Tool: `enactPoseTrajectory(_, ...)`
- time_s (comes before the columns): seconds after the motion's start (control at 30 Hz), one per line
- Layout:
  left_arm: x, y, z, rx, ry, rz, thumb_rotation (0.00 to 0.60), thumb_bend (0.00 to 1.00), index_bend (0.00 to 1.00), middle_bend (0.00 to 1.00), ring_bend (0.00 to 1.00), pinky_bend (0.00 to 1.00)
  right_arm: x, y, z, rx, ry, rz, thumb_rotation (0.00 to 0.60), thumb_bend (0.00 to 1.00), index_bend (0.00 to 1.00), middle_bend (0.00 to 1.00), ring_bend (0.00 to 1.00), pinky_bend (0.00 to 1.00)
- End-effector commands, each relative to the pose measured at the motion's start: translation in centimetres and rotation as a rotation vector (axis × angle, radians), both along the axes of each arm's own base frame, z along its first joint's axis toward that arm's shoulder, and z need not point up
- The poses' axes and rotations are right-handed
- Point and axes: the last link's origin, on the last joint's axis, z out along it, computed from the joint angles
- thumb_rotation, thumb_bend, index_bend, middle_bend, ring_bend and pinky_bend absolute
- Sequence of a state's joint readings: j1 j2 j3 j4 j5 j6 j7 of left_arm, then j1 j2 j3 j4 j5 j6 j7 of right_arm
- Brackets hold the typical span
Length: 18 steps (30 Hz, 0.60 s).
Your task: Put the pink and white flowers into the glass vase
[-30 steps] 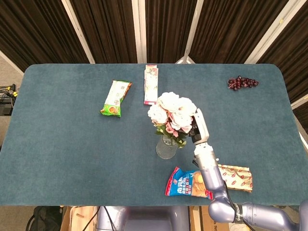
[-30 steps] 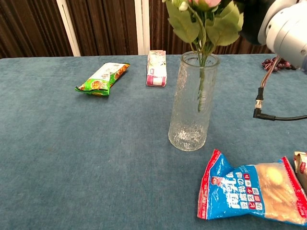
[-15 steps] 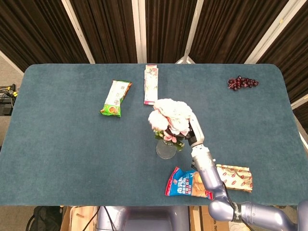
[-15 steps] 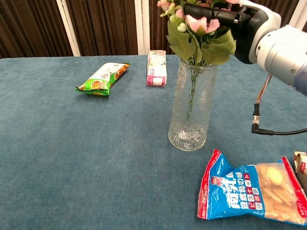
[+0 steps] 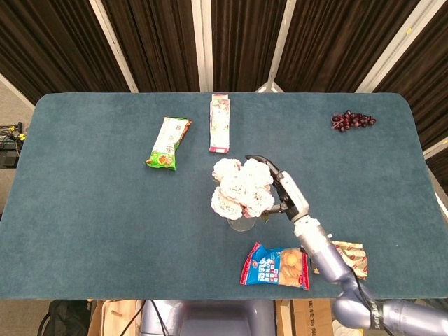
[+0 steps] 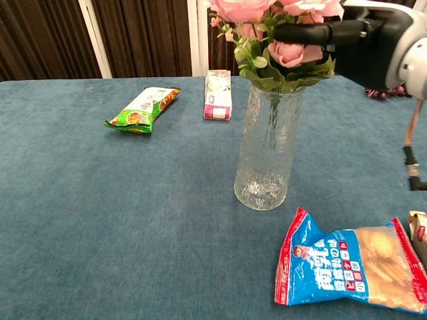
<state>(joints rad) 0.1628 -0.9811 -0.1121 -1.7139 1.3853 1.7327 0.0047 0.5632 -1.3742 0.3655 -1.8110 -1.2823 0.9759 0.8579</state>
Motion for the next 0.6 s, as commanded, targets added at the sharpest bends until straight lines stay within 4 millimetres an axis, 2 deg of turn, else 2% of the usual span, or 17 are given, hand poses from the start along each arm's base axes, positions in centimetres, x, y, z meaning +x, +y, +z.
enactPoseTrajectory(0.03, 0.0, 0.0, 0.0, -0.001, 0.000, 0.001, 0.600, 0.19, 0.15, 0.00, 0.00, 0.00, -1.8, 1.0, 0.5, 0.048, 0.074, 0.000, 0.600, 0.13, 0.18, 0.14, 0.15, 0.04)
enactPoseTrajectory(0.17, 0.0, 0.0, -0.1, -0.002, -0.004, 0.003, 0.600, 0.19, 0.15, 0.00, 0.00, 0.00, -3.8, 1.5, 1.1, 0.083, 0.145, -0.019, 0.600, 0.13, 0.18, 0.14, 0.14, 0.04)
enactPoseTrajectory(0.43, 0.1, -0.1, -0.1, -0.003, -0.006, -0.001, 0.600, 0.19, 0.15, 0.00, 0.00, 0.00, -6.3, 2.5, 3.9, 0.074, 0.190, -0.030, 0.600, 0.13, 0.18, 0.14, 0.13, 0.02)
enactPoseTrajectory(0.6, 0.1, -0.1, -0.1, -0.003, -0.009, -0.003, 0.600, 0.19, 0.15, 0.00, 0.00, 0.00, -9.3, 3.5, 7.4, 0.005, 0.220, -0.070, 0.600, 0.13, 0.18, 0.14, 0.13, 0.02)
